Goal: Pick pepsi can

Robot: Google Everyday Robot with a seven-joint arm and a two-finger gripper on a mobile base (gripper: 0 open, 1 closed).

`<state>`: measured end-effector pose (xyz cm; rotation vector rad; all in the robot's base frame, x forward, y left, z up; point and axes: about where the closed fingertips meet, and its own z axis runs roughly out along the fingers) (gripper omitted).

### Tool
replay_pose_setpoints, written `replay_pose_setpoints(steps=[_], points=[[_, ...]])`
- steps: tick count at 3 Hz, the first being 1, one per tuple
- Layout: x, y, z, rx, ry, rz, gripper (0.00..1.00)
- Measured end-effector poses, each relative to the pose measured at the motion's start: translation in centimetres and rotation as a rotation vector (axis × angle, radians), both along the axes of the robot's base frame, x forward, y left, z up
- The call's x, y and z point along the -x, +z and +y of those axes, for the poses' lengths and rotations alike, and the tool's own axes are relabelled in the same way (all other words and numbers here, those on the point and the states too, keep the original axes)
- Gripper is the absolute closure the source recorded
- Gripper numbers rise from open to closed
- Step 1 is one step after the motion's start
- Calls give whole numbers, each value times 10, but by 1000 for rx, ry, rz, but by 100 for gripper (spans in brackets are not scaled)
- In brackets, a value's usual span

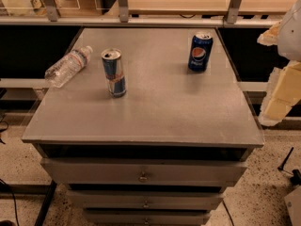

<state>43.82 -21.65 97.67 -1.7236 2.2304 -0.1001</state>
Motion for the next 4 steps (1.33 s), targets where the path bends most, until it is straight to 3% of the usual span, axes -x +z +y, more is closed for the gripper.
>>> replay_pose_setpoints(steps=[1,2,4], points=[[-8,2,2,-5,-2,-16,0],[-44,-1,3,-26,-41,-43,0],[-162,-31,19,-180,-152,-79,0]])
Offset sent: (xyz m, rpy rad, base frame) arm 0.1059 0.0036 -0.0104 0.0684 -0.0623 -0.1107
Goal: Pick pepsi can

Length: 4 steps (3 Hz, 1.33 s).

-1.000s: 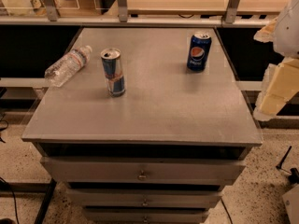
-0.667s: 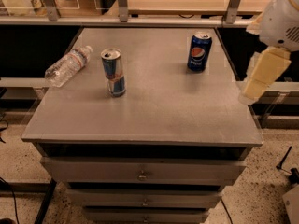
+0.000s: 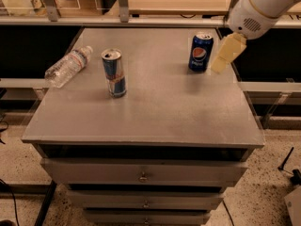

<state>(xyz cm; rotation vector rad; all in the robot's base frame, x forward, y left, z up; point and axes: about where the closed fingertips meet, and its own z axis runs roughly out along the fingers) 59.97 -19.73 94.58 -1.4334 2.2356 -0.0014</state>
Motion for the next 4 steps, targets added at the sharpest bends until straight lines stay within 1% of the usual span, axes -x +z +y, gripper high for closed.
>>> replay_pose_setpoints(steps=[1,2,3,4], points=[[-46,-18,4,-69,-51,-34,0],[-80,-34,8,-163,-84,-69,0],[-103,-40,16,-232,-95,-108,0],[-117,-48,21,-269,-99,-130,0]])
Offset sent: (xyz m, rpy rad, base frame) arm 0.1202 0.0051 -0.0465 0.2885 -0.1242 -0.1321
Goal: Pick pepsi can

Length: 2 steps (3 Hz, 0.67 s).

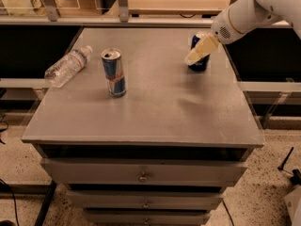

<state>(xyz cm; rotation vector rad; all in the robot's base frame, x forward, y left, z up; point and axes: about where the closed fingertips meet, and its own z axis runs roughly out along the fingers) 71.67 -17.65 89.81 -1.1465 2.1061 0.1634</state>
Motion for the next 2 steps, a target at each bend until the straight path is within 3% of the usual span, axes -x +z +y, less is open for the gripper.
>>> replay_pose_setpoints(steps=[2], points=[[-8,-2,4,4,30,-26,41]])
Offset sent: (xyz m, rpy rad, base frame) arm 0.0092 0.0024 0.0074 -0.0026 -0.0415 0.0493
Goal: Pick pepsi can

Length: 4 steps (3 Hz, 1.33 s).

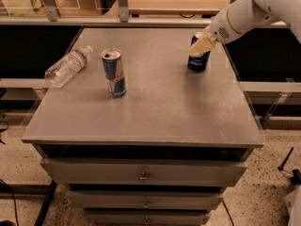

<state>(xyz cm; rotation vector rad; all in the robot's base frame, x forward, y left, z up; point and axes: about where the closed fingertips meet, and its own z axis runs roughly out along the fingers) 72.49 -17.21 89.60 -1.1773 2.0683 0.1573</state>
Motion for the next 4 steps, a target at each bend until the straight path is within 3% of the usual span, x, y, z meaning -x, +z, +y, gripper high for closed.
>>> replay_pose_setpoints(steps=[2,3,4], points=[[3,33,7,0,72,-15,87],[18,73,12,-11,134,-44,100],[20,79,12,-13,143,-47,100]])
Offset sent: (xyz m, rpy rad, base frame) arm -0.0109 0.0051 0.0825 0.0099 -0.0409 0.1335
